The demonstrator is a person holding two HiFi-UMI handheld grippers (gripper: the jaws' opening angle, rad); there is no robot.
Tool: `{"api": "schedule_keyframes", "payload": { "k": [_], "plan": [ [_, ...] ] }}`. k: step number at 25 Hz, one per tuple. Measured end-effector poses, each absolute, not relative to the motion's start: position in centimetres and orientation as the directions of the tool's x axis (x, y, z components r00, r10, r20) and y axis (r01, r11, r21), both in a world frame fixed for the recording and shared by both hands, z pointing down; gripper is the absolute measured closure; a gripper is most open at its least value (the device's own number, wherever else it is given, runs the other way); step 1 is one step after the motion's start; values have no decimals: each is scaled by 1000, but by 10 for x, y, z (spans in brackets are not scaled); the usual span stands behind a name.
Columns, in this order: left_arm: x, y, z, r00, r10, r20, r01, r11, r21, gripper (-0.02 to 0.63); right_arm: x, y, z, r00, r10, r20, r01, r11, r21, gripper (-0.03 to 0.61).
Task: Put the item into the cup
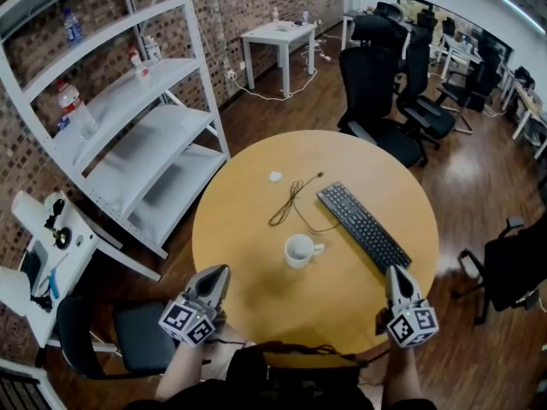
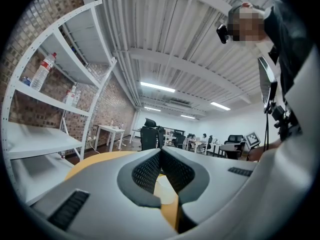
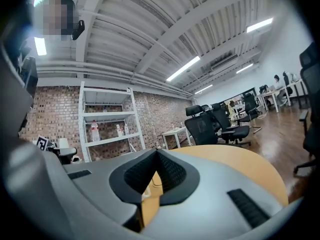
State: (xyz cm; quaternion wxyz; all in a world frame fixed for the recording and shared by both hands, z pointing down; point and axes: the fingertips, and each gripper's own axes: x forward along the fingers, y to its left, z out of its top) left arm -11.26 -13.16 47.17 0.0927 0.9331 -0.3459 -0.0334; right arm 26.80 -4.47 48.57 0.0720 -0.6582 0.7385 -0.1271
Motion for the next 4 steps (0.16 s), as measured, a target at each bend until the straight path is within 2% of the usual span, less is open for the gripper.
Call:
{"api": "schedule_keyframes", "payload": {
  "k": [4],
  "plan": [
    [-113, -133, 472, 756, -654, -4, -640, -742, 199, 618, 268, -46, 485, -127, -990, 62, -955, 105, -278, 569]
  ]
}}
